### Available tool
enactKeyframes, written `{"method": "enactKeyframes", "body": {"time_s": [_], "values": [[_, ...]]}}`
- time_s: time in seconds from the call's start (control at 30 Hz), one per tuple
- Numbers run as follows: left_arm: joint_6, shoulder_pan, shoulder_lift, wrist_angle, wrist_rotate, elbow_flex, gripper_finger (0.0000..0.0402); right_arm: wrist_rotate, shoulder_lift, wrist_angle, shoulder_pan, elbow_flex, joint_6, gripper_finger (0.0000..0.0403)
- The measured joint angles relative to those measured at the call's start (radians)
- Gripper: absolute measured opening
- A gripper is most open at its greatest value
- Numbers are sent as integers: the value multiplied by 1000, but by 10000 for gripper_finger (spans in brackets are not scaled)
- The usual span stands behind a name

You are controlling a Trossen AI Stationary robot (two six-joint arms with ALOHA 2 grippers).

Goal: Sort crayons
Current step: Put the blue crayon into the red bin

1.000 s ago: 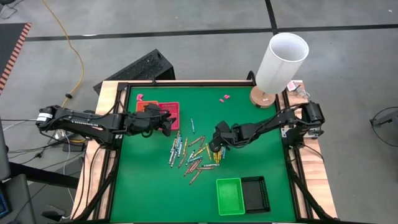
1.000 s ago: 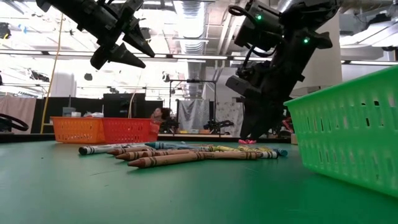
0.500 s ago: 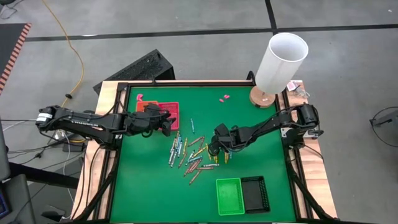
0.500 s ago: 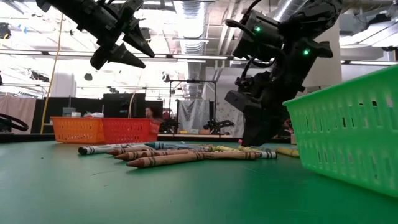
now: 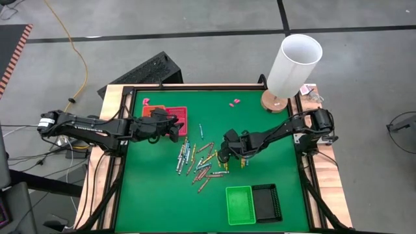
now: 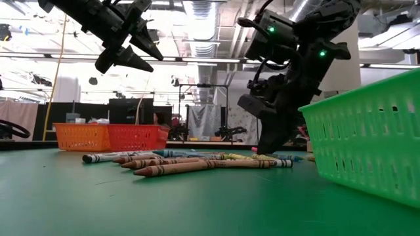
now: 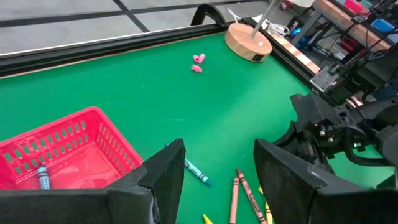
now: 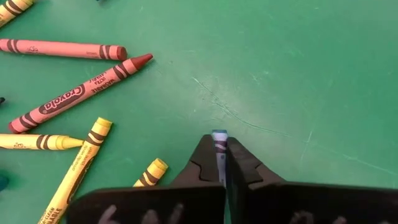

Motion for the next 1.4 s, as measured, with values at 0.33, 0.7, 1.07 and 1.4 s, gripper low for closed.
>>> {"method": "enactKeyframes", "body": {"time_s": [0.33, 0.7, 1.07, 1.4], "values": [[41, -2, 0, 4, -9, 0, 181, 86, -50, 37, -5, 94, -198, 3], [271, -22, 6, 211, 50, -14, 181, 170, -252, 396, -7, 96, -588, 3], [570, -27, 12, 923, 402, -237, 181, -59, -336, 737, -6, 97, -837, 3], [543, -27, 13, 961, 448, -249, 181, -220, -245, 1015, -21, 97, -883, 2]]}}
